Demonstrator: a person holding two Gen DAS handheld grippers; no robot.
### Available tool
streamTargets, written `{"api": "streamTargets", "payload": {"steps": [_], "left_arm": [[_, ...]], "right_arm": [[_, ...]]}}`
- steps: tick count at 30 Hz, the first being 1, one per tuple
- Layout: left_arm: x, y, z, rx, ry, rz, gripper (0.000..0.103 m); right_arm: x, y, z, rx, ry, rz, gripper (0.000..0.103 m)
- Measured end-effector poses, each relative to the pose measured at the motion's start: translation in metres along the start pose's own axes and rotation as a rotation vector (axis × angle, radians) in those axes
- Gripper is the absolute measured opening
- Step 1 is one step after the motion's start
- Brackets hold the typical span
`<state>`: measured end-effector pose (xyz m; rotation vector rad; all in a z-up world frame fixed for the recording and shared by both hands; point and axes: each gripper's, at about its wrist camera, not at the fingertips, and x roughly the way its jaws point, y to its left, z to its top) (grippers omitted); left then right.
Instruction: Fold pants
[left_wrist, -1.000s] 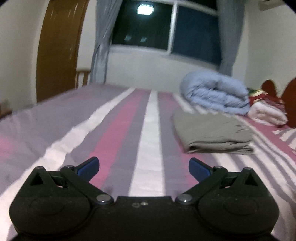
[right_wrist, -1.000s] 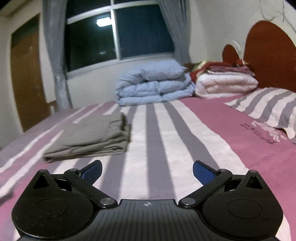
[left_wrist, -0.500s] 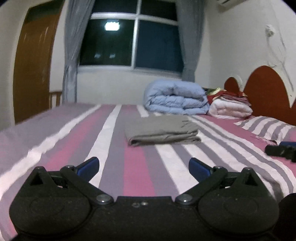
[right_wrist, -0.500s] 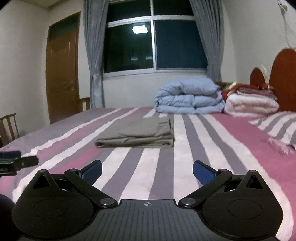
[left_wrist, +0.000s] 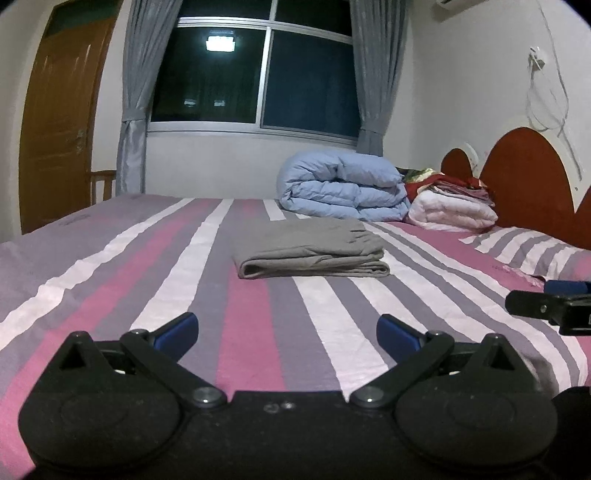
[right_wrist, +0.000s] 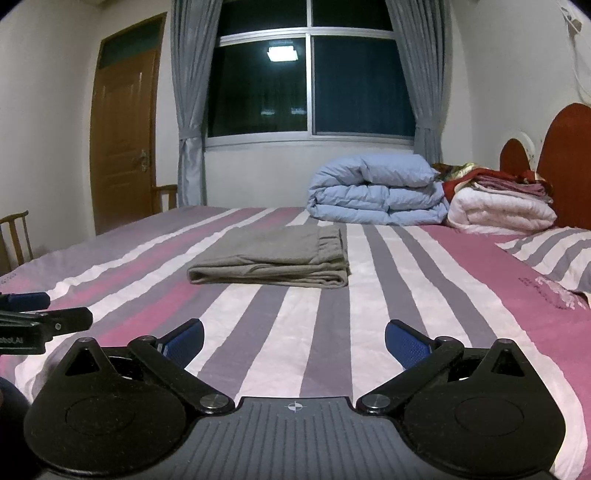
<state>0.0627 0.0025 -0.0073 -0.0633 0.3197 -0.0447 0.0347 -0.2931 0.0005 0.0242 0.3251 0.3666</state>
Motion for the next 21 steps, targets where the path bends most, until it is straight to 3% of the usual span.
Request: {"api": "streamTargets", "payload": {"steps": [21], "left_arm": [[-0.0029, 0.0003, 0.0009, -0.021, -0.007, 0.005, 0.097]], "right_arm": [[0.0019, -0.0009, -0.0036, -0.011, 0.011, 0.004, 0.103]]}}
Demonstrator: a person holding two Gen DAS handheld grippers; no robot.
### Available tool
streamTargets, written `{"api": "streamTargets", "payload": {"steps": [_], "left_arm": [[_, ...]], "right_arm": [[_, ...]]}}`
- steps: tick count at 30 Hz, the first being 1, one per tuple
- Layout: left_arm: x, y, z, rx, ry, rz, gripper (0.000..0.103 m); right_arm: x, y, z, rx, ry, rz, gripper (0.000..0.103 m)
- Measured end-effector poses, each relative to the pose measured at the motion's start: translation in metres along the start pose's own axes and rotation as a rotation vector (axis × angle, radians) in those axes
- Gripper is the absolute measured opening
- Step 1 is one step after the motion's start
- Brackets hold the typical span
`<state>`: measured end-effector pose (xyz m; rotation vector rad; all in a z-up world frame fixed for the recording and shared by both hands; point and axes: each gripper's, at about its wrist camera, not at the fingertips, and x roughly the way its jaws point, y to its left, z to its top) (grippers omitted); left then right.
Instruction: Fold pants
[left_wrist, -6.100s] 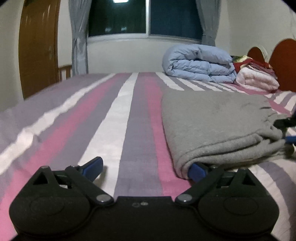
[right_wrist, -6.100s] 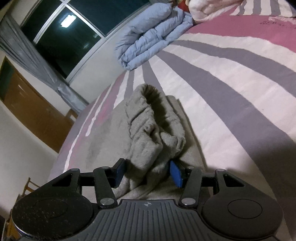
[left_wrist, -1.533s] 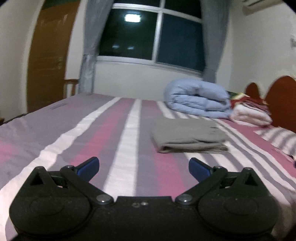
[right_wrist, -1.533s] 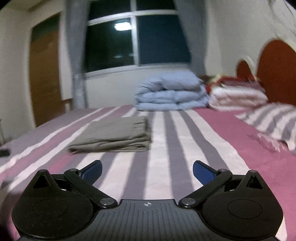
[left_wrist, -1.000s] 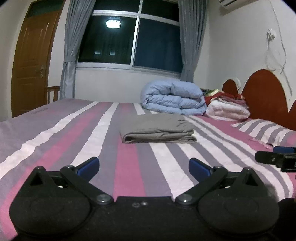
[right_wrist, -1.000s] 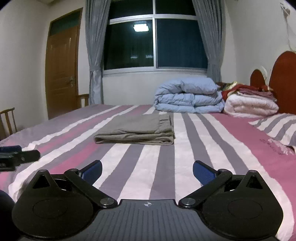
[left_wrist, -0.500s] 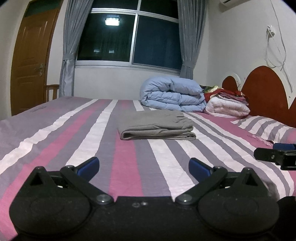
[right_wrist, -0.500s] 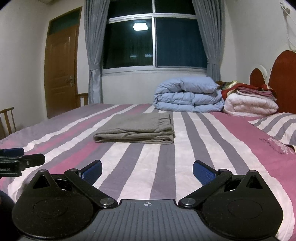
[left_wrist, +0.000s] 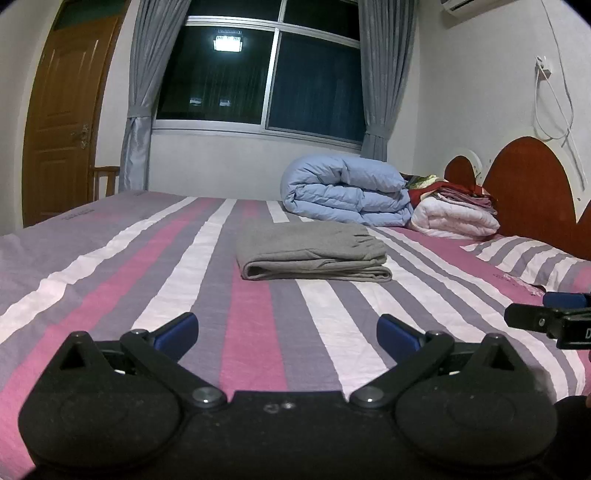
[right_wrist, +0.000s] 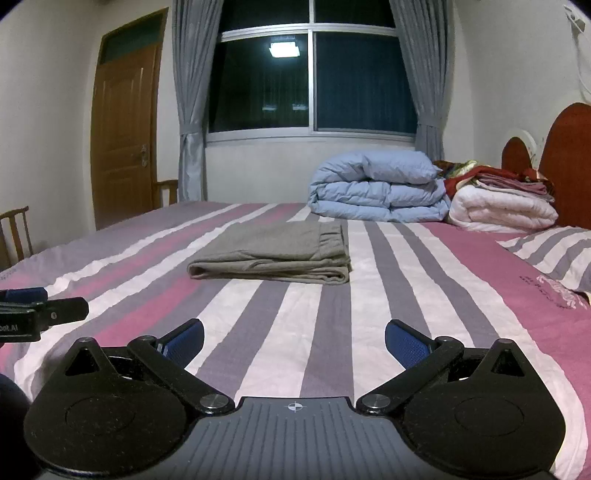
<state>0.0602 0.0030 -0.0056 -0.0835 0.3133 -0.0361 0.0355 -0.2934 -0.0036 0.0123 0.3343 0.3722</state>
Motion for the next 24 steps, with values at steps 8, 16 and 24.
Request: {"api": "streamTargets", "payload": {"steps": [8, 16, 24], "left_arm": [[-0.0003, -0.0010, -0.0004, 0.002, 0.001, 0.002, 0.097], [-0.0005, -0.0016, 0.0000, 0.002, 0.002, 0.001, 0.097], [-0.0005, -0.0013, -0.0003, 0.002, 0.002, 0.003, 0.097]], "right_arm": [[0.0003, -0.0014, -0.0003, 0.005, 0.000, 0.001, 0.103], [0.0002, -0.0023, -0.0002, 0.006, 0.000, 0.002, 0.103], [-0.0002, -0.0031, -0.0003, 0.008, 0.000, 0.001, 0.103]]}}
